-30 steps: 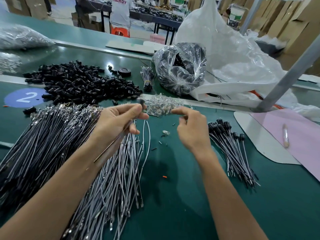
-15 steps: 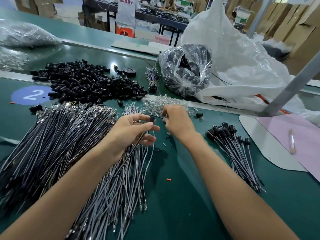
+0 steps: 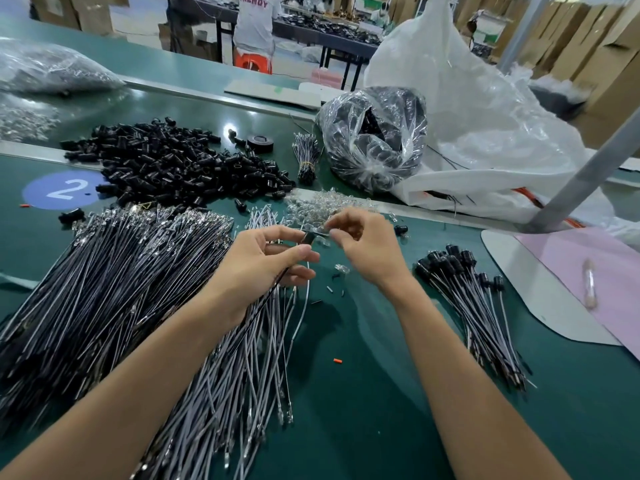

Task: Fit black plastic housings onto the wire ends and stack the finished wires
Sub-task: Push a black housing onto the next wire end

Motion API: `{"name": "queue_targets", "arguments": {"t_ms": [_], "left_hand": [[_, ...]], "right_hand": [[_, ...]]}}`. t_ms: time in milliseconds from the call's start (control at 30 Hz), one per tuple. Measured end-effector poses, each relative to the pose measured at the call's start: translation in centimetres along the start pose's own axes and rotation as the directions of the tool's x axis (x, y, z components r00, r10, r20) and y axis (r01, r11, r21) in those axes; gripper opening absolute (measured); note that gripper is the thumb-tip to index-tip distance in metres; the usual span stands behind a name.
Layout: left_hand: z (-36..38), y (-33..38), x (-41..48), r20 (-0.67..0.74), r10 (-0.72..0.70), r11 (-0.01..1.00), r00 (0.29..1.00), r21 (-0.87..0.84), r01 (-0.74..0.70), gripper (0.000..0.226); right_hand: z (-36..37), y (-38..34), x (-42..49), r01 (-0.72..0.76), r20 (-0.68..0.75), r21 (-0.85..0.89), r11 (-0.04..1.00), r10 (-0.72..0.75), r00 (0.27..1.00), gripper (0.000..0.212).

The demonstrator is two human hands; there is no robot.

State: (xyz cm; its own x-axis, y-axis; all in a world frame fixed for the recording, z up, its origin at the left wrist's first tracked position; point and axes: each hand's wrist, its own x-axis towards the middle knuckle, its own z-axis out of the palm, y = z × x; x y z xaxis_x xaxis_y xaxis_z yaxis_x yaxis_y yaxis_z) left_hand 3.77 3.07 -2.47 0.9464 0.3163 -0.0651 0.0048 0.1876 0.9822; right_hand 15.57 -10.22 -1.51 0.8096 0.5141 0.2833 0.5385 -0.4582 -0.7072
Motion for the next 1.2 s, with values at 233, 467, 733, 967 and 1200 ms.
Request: {"name": "queue_targets", "arguments": {"t_ms": [233,467,733,967,1200], "left_hand": [[0.1,0.0,-0.2,-0.022,0.092,0.993,0.996,0.071,-0.09,0.015],[0.5,-0.2,-0.3,-0.035,0.133,0.98,0.991,0.155,-0.126,0.016],[0.6,-0.1,-0.3,-0.018,0.145,0.98,0.989,0.14,-0.141,0.016],[0.5,0.0,-0.4,0.0,0.129,0.982,0.992,0.136,-0.128,0.016],[0.5,0.1,-0.4,0.042,0.111,0.982,0.993,0.146,-0.116,0.018]], "right_hand": [[-0.7,-1.3,-2.6,0.087,0.053,0.213,0.973,-0.101,0.994,0.025],[-1.0,-1.3,-3.0,0.194,-0.025,0.125,0.973,-0.192,0.981,0.023],[-1.1,-1.3,-2.9,0.092,0.014,0.156,0.983,-0.096,0.995,0.011],[-1.4,-1.1,-3.0,0.17,0.049,0.163,0.972,-0.18,0.982,0.02],[-1.7,-0.8,-2.9,0.106,0.095,0.311,0.945,-0.142,0.985,0.018]]}}
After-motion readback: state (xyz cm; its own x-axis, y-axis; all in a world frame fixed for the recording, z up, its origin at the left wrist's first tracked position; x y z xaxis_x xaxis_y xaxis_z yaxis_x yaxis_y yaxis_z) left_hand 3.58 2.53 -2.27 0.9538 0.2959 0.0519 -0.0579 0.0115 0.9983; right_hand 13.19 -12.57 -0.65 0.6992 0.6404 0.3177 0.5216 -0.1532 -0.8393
